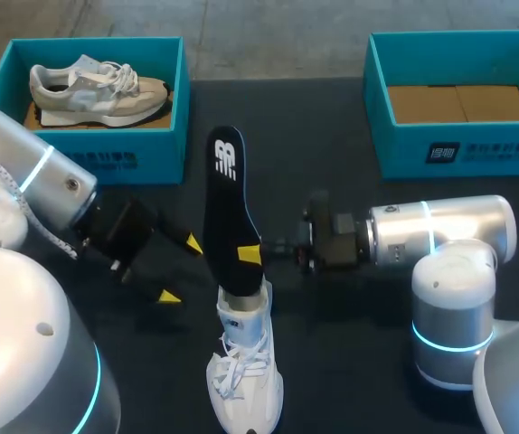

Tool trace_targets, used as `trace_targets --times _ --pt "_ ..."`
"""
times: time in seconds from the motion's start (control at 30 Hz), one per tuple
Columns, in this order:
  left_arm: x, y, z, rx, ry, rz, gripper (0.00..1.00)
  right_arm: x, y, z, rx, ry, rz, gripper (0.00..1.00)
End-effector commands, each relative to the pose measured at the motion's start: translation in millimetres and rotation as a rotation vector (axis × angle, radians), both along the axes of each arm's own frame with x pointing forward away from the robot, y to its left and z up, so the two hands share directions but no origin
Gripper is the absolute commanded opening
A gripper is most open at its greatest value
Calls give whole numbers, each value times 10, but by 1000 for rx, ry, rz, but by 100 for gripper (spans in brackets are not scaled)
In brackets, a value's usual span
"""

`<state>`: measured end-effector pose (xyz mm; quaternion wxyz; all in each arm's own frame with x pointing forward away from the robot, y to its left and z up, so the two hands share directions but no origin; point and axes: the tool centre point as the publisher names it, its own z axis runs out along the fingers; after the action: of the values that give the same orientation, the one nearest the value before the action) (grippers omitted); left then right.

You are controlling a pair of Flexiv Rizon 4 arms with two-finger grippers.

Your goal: Take the shoe out of the shoebox, open the shoe tongue, remove and reinsert the insole, then place the shoe into the shoebox

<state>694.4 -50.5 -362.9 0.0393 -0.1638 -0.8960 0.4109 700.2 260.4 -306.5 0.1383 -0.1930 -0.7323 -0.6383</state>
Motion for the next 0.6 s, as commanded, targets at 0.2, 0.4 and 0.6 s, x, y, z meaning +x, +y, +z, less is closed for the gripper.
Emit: trace_targets --times 0.2,0.4,0.6 --pt "-19 -59 -38 38 5 17 100 -4 -28 -31 4 4 -5 0" --pt "-35 -82 -29 66 -8 55 100 -4 -29 -43 9 4 -5 0" --pt "-49 -92 -30 98 -27 88 100 5 -25 -51 14 0 -4 0"
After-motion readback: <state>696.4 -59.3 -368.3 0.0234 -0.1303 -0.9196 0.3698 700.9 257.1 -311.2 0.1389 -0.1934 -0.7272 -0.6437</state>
